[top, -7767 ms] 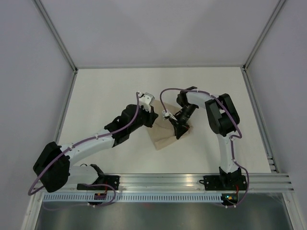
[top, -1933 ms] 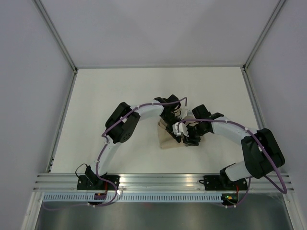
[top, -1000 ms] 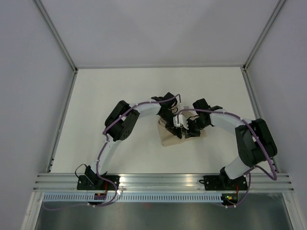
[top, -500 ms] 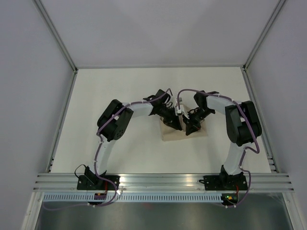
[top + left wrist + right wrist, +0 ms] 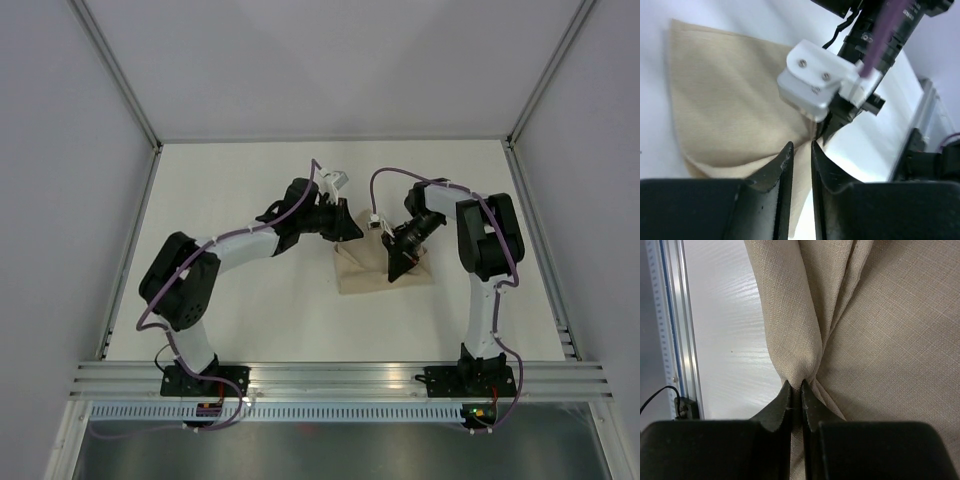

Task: Fold the napkin, place the utensils inside, and roll it up
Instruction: Roll the napkin with the utensil

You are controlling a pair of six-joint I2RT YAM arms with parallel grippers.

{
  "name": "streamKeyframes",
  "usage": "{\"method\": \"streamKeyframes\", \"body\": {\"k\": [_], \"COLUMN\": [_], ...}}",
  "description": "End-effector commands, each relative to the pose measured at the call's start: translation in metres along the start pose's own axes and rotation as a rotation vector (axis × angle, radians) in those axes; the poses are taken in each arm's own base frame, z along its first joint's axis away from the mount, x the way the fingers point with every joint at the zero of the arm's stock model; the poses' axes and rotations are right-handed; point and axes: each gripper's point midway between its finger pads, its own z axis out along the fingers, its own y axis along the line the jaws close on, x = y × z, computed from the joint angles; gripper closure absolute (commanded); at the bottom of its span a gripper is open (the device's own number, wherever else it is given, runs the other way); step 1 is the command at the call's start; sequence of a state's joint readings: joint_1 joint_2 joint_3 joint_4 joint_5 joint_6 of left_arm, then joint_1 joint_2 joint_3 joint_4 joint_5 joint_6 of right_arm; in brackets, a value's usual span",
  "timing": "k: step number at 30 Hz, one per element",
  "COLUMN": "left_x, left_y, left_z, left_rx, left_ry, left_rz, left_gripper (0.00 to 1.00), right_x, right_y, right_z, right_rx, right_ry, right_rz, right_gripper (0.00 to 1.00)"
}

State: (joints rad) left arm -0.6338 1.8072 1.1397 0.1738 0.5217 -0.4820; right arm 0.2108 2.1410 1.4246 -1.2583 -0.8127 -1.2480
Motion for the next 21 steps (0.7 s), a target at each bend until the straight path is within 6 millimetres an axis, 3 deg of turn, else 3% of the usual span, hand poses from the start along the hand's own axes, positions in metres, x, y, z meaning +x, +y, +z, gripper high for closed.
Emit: {"method": "streamKeyframes", "body": {"k": [1, 2, 3, 8, 11, 13, 15, 16, 21], "left_x": [-0.029, -0.024, -0.026, -0.007, 0.022, 0.036, 0.051, 0.059, 0.082], "left_y": [-0.005, 0.005, -0.011, -0.021, -0.044, -0.037, -0.043, -0.037, -0.042], "left_z": [-0.018, -0.021, -0.024, -0.017, 0.002, 0.011, 0.02, 0.025, 0.042], "left_rx": [-0.113, -0.188, -0.177, -0.294, -0.297, -0.336, -0.323, -0.34, -0.297], "left_ry": [-0.191, -0.205, -0.227, -0.193, -0.132, -0.079, -0.043, -0.02, 0.031], "left_rz": [0.255, 0.285, 0.367, 0.638, 0.848, 0.966, 1.058, 1.085, 1.173], "left_gripper": [0.74, 0.72, 0.71, 0.69, 0.68, 0.66, 0.64, 0.61, 0.59], "right_x": [0.024, 0.022, 0.023, 0.022, 0.022, 0.022, 0.023, 0.023, 0.023], "right_y": [-0.009, -0.011, -0.012, -0.015, -0.017, -0.017, -0.018, -0.019, -0.022], "right_z": [0.008, 0.007, 0.008, 0.007, 0.008, 0.008, 0.009, 0.008, 0.009], "right_rx": [-0.038, -0.036, -0.045, -0.06, -0.067, -0.071, -0.069, -0.068, -0.07], "right_ry": [0.084, 0.081, 0.082, 0.083, 0.084, 0.084, 0.085, 0.084, 0.087], "right_rz": [0.02, 0.02, 0.031, 0.049, 0.06, 0.066, 0.075, 0.077, 0.088], "right_gripper": [1.0, 0.99, 1.0, 1.0, 1.0, 1.0, 0.99, 1.0, 0.99]}}
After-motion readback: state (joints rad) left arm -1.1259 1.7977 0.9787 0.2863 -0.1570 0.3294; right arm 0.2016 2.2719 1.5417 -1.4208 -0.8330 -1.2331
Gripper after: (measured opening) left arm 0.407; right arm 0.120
